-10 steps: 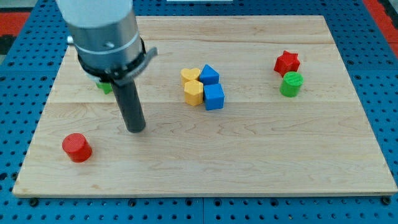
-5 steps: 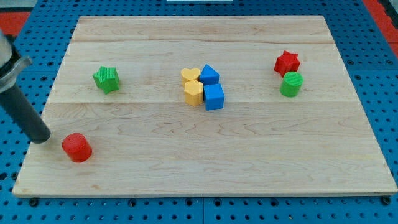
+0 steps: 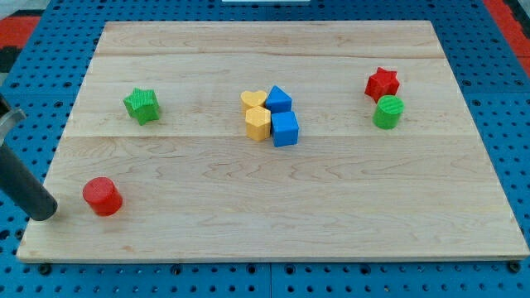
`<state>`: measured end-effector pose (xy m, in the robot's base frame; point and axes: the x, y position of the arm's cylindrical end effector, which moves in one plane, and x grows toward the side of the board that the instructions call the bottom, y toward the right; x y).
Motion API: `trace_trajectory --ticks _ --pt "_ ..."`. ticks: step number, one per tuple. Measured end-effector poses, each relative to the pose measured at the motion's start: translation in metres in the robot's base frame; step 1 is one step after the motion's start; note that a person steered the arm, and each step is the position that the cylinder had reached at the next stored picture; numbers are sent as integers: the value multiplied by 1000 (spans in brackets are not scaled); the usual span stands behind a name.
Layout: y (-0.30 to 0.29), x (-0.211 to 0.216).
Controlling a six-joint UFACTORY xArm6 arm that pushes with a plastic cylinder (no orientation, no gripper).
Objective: Push the red circle below the green circle
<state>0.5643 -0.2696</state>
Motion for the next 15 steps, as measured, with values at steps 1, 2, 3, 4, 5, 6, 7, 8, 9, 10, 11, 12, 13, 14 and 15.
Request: trace_trajectory --ticks 1,2,3,4,5,6,7,8,9,10,11,12,13,14,15 --pt "0 -1" --pt "2 -4" --pt "22 -4" --pt "60 -4" --pt "104 -4" --pt "125 -9" --pt "125 -25" --pt "126 -45" --pt "90 -70" --pt "80 -77" --pt "80 -77" --pt "89 -77" --pt "145 -77" --pt "178 -77" --pt "170 -98"
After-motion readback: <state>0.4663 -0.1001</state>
